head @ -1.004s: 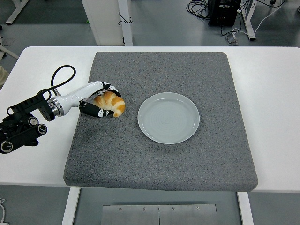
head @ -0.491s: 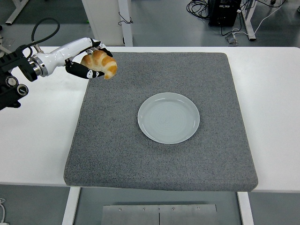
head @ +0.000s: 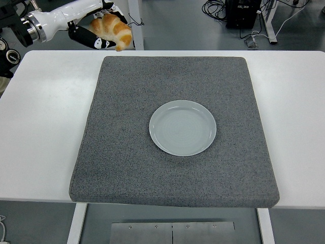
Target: Place the bread on the plate
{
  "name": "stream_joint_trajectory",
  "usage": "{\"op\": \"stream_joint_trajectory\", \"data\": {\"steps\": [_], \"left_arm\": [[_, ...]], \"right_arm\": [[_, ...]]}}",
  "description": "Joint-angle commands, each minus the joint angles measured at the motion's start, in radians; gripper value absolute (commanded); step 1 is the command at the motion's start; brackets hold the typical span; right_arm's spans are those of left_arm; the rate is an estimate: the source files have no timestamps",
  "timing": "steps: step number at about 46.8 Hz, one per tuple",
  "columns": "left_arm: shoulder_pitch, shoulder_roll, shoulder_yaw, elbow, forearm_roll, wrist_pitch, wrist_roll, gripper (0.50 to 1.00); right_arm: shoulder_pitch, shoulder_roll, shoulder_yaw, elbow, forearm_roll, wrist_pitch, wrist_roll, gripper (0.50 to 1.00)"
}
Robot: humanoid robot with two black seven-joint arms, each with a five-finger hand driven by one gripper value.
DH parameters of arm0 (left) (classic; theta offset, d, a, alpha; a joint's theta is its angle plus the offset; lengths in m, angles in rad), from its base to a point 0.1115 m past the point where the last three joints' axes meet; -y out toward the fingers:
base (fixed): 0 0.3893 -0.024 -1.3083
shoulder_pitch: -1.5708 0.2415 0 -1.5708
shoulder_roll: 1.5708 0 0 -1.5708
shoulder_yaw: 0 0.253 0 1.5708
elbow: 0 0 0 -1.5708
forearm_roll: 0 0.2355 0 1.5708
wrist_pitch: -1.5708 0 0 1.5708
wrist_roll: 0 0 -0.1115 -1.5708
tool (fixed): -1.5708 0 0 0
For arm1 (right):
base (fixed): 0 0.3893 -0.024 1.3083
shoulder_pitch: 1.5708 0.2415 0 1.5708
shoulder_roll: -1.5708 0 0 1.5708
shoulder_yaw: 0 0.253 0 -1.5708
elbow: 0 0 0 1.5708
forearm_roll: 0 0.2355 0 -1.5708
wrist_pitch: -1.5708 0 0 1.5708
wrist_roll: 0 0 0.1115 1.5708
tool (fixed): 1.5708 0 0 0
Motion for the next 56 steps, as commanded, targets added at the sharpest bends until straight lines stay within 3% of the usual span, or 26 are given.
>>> {"op": "stream_joint_trajectory", "data": {"steps": [1, 14, 27, 43, 56], "left_arm": [[-0.013, -0.002, 0.007, 0.000, 0.003, -0.001, 0.000, 0.500], [-0.071, -0.024, 0.013, -0.003, 0.010, -0.032, -0.001, 0.500], [-0.168, -0.172, 0.091, -0.005, 0.021, -0.034, -0.006, 0.500], [-0.192, -0.331, 0.096, -0.005, 0.023, -0.034, -0.004, 0.500], [-0.194, -0.408, 0.166, -0.003, 0.061, -0.031, -0.008, 0.500]], "right_arm": [[0.000, 0.000, 0.000, 0.000, 0.000, 0.000, 0.000, 1.000], [0.001, 0.000, 0.000, 0.000, 0.000, 0.000, 0.000, 1.000], [0.001, 0.000, 0.000, 0.000, 0.000, 0.000, 0.000, 1.000], [0.000, 0.000, 0.000, 0.000, 0.000, -0.001, 0.000, 1.000], [0.000, 0.000, 0.000, 0.000, 0.000, 0.000, 0.000, 1.000]]}}
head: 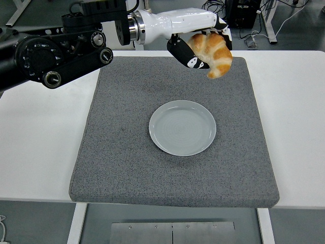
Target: Place the bread on the plate
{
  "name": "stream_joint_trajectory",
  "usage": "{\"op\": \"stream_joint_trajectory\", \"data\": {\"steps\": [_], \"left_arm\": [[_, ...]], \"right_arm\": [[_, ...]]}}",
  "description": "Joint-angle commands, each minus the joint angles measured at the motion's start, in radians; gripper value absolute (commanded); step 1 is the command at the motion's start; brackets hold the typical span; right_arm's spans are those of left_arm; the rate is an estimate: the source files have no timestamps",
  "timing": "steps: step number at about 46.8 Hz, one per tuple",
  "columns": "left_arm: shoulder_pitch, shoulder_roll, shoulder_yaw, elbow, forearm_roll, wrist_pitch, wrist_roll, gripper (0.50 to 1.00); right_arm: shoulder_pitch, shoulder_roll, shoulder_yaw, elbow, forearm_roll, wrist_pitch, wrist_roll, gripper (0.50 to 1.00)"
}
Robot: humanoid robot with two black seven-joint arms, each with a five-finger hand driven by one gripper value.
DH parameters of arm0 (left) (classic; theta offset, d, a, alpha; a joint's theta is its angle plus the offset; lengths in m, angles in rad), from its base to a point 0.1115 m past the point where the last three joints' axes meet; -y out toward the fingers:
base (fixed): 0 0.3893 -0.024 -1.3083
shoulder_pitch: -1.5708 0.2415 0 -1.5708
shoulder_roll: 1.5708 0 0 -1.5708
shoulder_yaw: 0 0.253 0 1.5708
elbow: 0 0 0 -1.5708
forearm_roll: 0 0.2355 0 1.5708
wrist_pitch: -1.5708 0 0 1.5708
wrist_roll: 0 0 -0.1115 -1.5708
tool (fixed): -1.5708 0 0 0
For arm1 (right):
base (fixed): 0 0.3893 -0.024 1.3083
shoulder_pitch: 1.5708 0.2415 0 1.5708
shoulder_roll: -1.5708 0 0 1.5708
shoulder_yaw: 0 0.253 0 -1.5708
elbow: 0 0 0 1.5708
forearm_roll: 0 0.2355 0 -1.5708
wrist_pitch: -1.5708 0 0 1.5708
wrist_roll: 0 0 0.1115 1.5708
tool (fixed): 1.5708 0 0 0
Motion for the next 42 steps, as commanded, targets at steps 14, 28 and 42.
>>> {"op": "stream_joint_trajectory", "data": {"steps": [14, 28, 42], "left_arm": [[0.023, -0.105, 0.061, 0.011, 0.039, 0.010, 0.008, 0.500], [0.081, -0.123, 0.123, 0.059, 0.105, 0.041, 0.009, 0.500], [0.179, -0.122, 0.132, 0.108, 0.167, 0.061, 0.011, 0.500]], "right_arm": [[0.001, 0.000, 0.000, 0.000, 0.000, 0.000, 0.000, 1.000], [-0.001, 0.000, 0.000, 0.000, 0.000, 0.000, 0.000, 1.000], [-0.001, 0.000, 0.000, 0.000, 0.000, 0.000, 0.000, 1.000]]}}
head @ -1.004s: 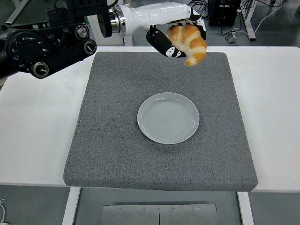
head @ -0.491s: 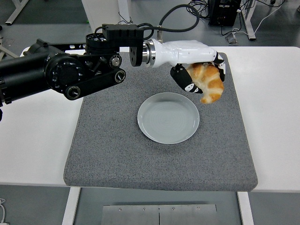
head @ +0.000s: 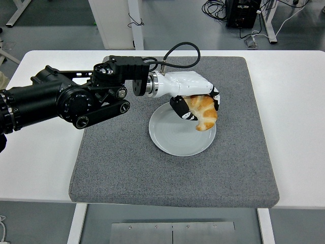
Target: Place the bread on the plate
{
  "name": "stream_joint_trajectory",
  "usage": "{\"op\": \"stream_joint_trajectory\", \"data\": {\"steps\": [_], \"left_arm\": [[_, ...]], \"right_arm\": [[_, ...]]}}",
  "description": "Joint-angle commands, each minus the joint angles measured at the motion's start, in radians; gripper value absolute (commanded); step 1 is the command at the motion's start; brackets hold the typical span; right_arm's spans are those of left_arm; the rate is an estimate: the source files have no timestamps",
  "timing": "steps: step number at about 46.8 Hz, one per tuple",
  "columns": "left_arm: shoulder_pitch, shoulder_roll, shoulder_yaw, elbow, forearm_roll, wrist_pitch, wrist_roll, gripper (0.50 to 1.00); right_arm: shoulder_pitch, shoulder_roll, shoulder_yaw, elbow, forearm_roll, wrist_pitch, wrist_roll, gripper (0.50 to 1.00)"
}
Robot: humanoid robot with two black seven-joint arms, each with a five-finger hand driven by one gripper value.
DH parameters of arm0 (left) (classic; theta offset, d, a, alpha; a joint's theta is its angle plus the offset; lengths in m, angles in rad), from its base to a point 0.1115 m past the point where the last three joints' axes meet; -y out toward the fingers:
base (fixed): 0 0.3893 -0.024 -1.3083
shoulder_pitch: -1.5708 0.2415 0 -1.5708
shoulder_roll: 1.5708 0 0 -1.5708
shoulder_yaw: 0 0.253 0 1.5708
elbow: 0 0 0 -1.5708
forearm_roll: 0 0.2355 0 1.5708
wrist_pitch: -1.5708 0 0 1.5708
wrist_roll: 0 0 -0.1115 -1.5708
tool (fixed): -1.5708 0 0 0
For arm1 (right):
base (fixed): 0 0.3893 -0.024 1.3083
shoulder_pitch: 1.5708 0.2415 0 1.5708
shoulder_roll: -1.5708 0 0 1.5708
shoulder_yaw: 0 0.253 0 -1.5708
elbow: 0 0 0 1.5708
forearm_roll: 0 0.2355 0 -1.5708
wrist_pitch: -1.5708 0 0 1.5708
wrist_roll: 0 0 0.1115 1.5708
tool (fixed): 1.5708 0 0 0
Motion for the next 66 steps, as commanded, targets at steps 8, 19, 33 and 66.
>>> {"op": "stream_joint_trajectory", "data": {"steps": [8, 19, 33, 66], "left_arm": [[0.058, 0.012, 0.002, 0.039, 0.008, 0.019, -0.003, 0.500], [0.106, 0.015, 0.002, 0.053, 0.008, 0.036, -0.003, 0.500], [0.150, 0.006, 0.002, 0.086, 0.008, 0.061, -0.005, 0.500], [0.169, 0.000, -0.001, 0.094, -0.007, 0.070, 0.000, 0.875]], "right_arm": [[0.000, 0.000, 0.000, 0.000, 0.000, 0.001, 0.000, 1.000], [0.000, 0.000, 0.000, 0.000, 0.000, 0.001, 0.000, 1.000], [0.000, 0.000, 0.000, 0.000, 0.000, 0.001, 0.000, 1.000], [0.000, 0.000, 0.000, 0.000, 0.000, 0.001, 0.000, 1.000]]}}
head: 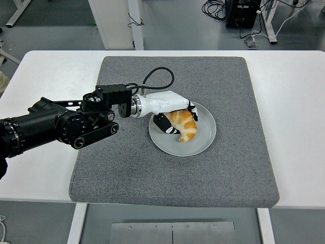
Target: Place the bread on the plate
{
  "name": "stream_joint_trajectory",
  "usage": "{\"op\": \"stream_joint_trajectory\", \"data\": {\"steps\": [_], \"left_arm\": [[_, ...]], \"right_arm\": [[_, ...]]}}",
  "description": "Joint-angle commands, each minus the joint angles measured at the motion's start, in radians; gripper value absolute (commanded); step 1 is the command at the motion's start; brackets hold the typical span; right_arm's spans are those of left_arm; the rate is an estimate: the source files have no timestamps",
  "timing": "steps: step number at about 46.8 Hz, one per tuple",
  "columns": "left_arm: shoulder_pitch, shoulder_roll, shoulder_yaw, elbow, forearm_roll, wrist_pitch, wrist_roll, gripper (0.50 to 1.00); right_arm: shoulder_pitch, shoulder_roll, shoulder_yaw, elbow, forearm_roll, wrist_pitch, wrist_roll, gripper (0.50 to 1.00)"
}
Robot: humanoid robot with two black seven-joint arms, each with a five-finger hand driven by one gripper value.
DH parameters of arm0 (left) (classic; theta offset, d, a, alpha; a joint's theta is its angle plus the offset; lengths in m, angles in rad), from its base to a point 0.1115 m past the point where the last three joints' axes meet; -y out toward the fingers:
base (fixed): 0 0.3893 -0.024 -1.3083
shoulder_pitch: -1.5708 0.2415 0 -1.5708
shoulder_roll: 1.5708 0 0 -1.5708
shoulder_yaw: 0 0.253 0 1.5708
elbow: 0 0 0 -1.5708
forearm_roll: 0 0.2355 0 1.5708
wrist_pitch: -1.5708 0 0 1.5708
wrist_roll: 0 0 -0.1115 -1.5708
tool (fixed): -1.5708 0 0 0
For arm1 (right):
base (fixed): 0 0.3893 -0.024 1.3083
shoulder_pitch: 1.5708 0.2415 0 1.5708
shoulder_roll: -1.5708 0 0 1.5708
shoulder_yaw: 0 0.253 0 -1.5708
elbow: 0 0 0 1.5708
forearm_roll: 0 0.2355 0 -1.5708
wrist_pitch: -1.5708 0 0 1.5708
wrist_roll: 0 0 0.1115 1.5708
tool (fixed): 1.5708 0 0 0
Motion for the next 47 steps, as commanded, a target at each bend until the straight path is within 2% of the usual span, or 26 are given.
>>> {"op": "stream_joint_trajectory", "data": {"steps": [1, 7, 16, 25, 30, 47], "left_arm": [[-0.002, 0.001, 0.000, -0.001, 0.000, 0.000, 0.000, 0.883], [-0.008, 0.003, 0.000, -0.001, -0.006, 0.000, 0.000, 0.952], [-0.021, 0.018, -0.017, -0.015, -0.025, -0.008, -0.012, 0.966], [-0.098, 0.033, -0.014, -0.017, -0.189, -0.012, -0.024, 0.971], [-0.133, 0.055, -0.016, -0.017, -0.226, -0.023, -0.024, 0.971], [-0.176, 0.130, -0.060, -0.015, -0.540, -0.063, -0.023, 0.972]], "right_arm": [[-0.001, 0.000, 0.000, 0.000, 0.000, 0.000, 0.000, 1.000], [0.001, 0.000, 0.000, 0.000, 0.000, -0.002, 0.000, 1.000], [0.001, 0.000, 0.000, 0.000, 0.000, 0.000, 0.000, 1.000], [-0.001, 0.000, 0.000, 0.000, 0.000, 0.000, 0.000, 1.000], [-0.001, 0.000, 0.000, 0.000, 0.000, -0.002, 0.000, 1.000], [0.001, 0.000, 0.000, 0.000, 0.000, -0.002, 0.000, 1.000]]}}
